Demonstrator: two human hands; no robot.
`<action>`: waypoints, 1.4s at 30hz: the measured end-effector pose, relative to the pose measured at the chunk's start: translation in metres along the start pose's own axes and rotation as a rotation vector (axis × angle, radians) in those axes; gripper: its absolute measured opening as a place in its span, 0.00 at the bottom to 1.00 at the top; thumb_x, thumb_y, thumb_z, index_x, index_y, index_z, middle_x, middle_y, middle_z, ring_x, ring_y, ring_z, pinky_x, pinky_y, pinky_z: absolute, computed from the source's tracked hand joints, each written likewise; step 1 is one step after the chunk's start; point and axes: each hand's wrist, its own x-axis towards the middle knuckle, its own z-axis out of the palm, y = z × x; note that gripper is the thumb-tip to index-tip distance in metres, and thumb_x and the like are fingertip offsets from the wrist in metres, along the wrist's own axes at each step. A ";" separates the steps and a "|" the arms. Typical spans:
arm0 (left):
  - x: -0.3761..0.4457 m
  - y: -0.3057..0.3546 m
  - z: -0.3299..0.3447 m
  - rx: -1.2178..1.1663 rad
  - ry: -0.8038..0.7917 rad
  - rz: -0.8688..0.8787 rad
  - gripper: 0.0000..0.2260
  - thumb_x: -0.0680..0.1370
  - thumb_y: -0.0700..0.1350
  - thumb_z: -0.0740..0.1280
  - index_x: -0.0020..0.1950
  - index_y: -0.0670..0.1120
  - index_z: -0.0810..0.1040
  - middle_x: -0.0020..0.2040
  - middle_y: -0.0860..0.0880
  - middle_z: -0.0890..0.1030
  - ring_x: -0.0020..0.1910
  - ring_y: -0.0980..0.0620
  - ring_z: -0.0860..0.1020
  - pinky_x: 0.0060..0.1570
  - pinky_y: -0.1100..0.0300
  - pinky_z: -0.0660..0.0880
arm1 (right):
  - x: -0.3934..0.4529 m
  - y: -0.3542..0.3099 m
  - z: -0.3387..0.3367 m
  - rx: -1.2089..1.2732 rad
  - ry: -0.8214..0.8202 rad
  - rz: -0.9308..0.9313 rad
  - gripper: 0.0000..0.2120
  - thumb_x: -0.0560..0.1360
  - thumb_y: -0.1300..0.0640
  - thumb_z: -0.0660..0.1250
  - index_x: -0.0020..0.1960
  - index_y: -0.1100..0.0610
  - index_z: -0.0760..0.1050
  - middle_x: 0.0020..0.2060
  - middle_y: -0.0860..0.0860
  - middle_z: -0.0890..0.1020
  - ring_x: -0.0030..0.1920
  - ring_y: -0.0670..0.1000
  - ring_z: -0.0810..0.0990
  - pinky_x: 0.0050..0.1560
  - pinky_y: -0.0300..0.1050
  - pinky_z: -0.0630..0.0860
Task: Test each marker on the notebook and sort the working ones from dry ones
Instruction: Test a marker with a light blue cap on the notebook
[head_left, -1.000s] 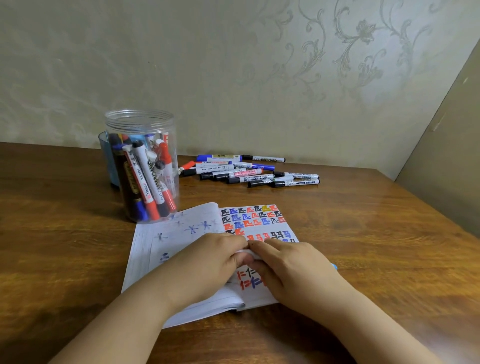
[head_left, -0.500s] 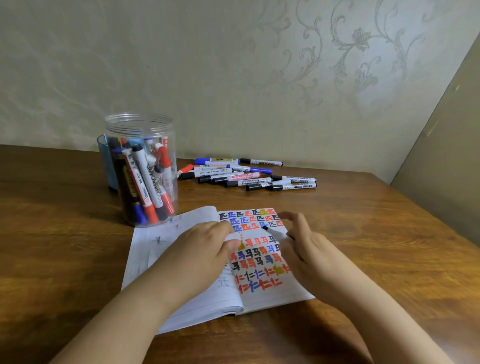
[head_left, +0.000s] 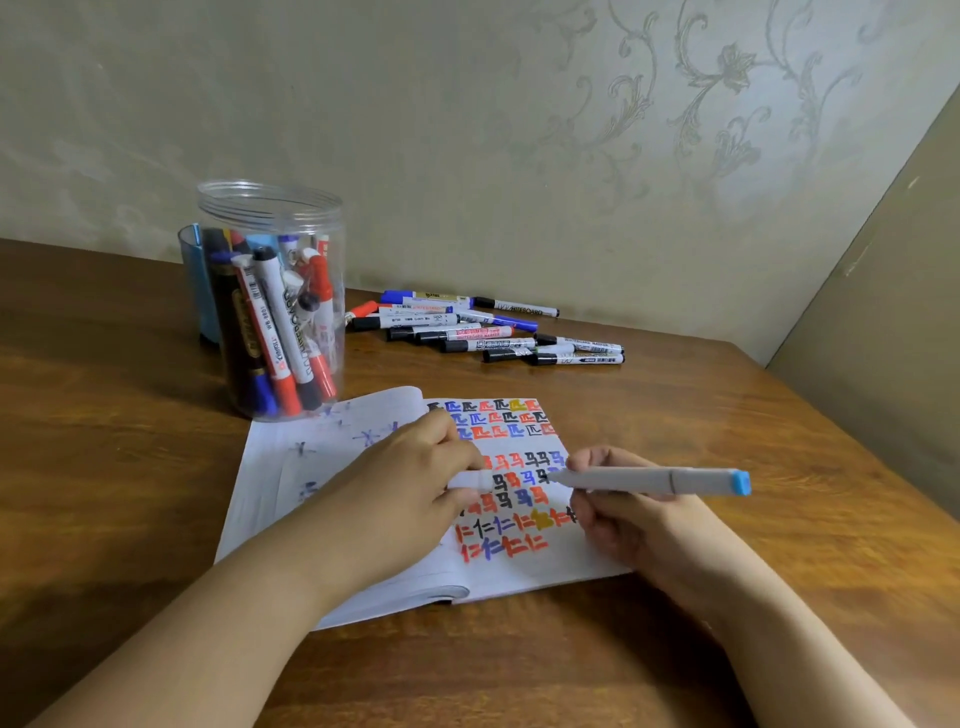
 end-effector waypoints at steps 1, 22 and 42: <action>0.001 0.000 0.000 0.001 -0.009 0.000 0.14 0.78 0.52 0.60 0.63 0.54 0.72 0.51 0.58 0.65 0.48 0.62 0.67 0.49 0.69 0.64 | -0.001 0.002 0.001 -0.032 -0.006 -0.023 0.01 0.73 0.59 0.67 0.43 0.54 0.75 0.30 0.54 0.73 0.30 0.47 0.68 0.29 0.36 0.67; 0.000 0.000 0.006 -0.007 -0.044 0.026 0.13 0.78 0.53 0.61 0.61 0.53 0.74 0.47 0.60 0.67 0.49 0.62 0.69 0.51 0.66 0.68 | -0.002 0.010 0.011 -0.616 0.275 -0.160 0.15 0.75 0.58 0.68 0.33 0.57 0.65 0.26 0.37 0.78 0.32 0.36 0.79 0.24 0.28 0.65; 0.000 -0.002 0.007 0.000 -0.064 0.032 0.12 0.78 0.54 0.60 0.59 0.54 0.75 0.47 0.60 0.68 0.48 0.63 0.69 0.49 0.67 0.67 | -0.003 0.007 0.012 -0.553 0.210 -0.089 0.15 0.74 0.64 0.66 0.32 0.54 0.67 0.31 0.41 0.82 0.35 0.37 0.81 0.27 0.28 0.69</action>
